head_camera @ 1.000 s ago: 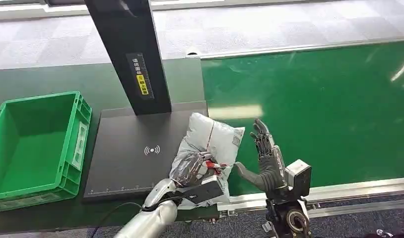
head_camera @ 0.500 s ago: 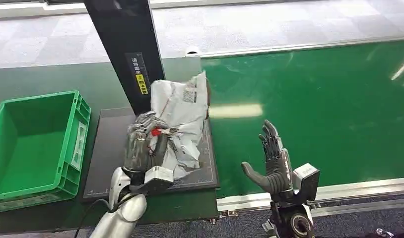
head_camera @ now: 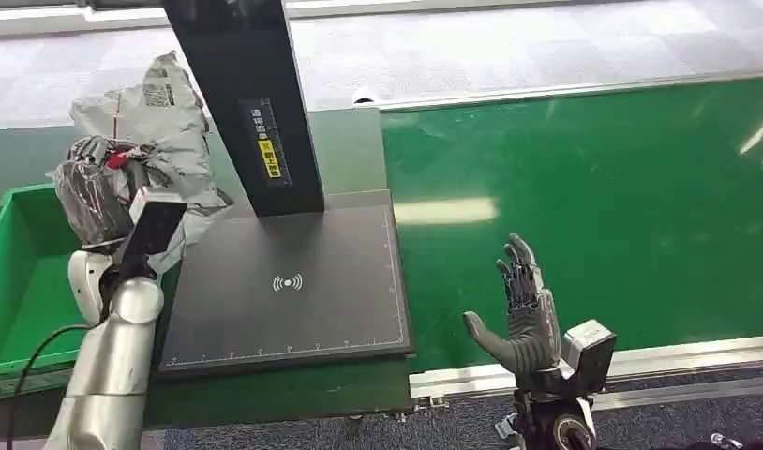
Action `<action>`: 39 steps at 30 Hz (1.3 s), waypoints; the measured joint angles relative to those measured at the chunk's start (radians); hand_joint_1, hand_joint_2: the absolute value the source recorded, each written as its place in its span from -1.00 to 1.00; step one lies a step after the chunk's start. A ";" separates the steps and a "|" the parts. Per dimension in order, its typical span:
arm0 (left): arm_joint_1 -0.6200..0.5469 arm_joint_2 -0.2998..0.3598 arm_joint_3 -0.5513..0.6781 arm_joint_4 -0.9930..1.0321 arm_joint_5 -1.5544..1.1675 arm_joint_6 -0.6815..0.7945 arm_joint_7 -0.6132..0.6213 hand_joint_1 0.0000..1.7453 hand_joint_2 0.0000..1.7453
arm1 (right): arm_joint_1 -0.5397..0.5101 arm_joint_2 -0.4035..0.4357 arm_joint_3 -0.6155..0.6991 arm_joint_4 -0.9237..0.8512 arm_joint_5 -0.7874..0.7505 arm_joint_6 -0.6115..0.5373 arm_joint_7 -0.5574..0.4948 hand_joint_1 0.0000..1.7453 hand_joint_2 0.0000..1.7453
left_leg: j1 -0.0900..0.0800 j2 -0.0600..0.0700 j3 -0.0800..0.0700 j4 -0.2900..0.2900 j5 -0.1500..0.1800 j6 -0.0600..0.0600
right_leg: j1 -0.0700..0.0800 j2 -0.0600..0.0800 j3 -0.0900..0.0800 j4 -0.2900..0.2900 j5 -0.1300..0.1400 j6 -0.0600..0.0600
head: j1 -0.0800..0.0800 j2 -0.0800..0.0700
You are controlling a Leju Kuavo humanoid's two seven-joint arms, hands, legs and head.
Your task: Moved the parcel from conveyor to table for the left to box.
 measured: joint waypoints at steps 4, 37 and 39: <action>-0.129 0.092 0.108 0.303 -0.049 0.039 0.043 1.00 1.00 | -0.003 0.002 0.001 0.000 -0.008 -0.006 0.010 -1.00 1.00 | 0.000 0.005 0.000 0.000 0.000 0.000 | 0.001 0.004 -0.002 0.001 0.001 -0.001 | 0.000 0.000; -0.015 0.068 0.359 0.359 0.796 -0.582 -0.113 -1.00 1.00 | -0.024 0.026 0.000 0.038 0.019 -0.001 0.041 -1.00 1.00 | 0.000 0.004 -0.004 0.000 -0.001 0.000 | -0.001 0.003 -0.006 0.000 0.001 0.000 | 0.000 0.000; 0.058 0.036 0.321 0.240 0.942 -0.640 -0.103 -1.00 1.00 | -0.026 0.027 0.000 0.048 0.019 0.001 0.046 -1.00 1.00 | -0.001 0.004 -0.005 0.000 -0.001 -0.001 | -0.001 0.003 -0.006 0.000 0.000 0.000 | 0.000 0.000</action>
